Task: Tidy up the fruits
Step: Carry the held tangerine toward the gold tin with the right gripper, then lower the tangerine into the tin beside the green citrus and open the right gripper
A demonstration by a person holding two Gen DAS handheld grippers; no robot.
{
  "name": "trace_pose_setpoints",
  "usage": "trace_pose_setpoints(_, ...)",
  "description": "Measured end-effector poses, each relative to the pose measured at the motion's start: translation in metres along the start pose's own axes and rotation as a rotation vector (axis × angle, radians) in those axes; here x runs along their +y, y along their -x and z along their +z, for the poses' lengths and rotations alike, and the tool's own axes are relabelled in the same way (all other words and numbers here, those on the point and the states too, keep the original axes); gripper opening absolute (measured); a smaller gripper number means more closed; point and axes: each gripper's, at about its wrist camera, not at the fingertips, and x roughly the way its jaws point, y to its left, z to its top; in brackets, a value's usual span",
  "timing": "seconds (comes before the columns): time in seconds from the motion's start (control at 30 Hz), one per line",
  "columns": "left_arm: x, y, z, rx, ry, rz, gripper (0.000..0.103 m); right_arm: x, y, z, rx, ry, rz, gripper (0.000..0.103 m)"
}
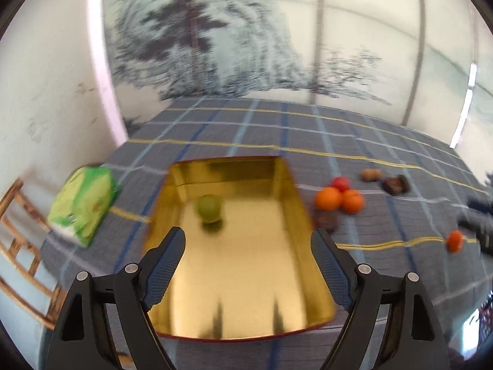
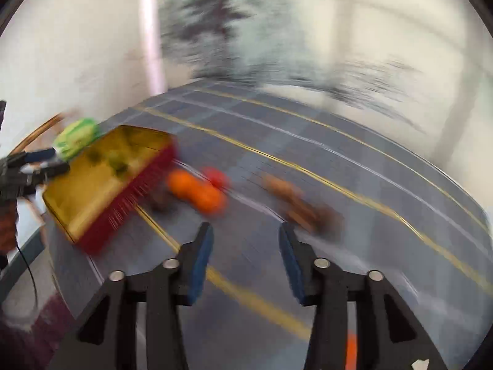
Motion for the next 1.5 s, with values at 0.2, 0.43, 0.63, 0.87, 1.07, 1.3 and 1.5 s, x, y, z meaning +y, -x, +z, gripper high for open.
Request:
trace_pose_setpoints(0.2,-0.052,-0.001,0.01,0.034,-0.03,-0.111,0.084,-0.068,0.015,-0.06,0.073,-0.218,-0.02,0.066)
trace_pose_setpoints(0.43,-0.064,0.014,0.003,0.029,-0.037,-0.089,0.087,-0.035,-0.021,-0.047,0.085,-0.127,0.126,0.062)
trace_pose_setpoints(0.63,-0.053,0.016,-0.009,0.064,-0.005,-0.077,0.087,-0.029,-0.048,-0.053,0.147,-0.114,0.113,0.047)
trace_pose_setpoints(0.87,-0.052,0.014,-0.014,0.07,-0.004,-0.081,0.087,-0.036,-0.045,-0.055,0.138,-0.128,0.131,0.036)
trace_pose_setpoints(1.07,-0.032,0.028,-0.017,0.021,0.064,-0.063,0.087,-0.01,-0.027,-0.017,0.053,-0.073,0.202,0.036)
trace_pose_setpoints(1.3,0.003,0.043,-0.024,-0.022,0.193,0.039,0.087,0.065,-0.029,0.056,-0.043,0.03,0.415,0.036)
trace_pose_setpoints(1.5,0.037,0.044,-0.028,-0.022,0.285,0.112,0.088,0.144,-0.065,0.108,-0.04,0.133,0.542,0.036)
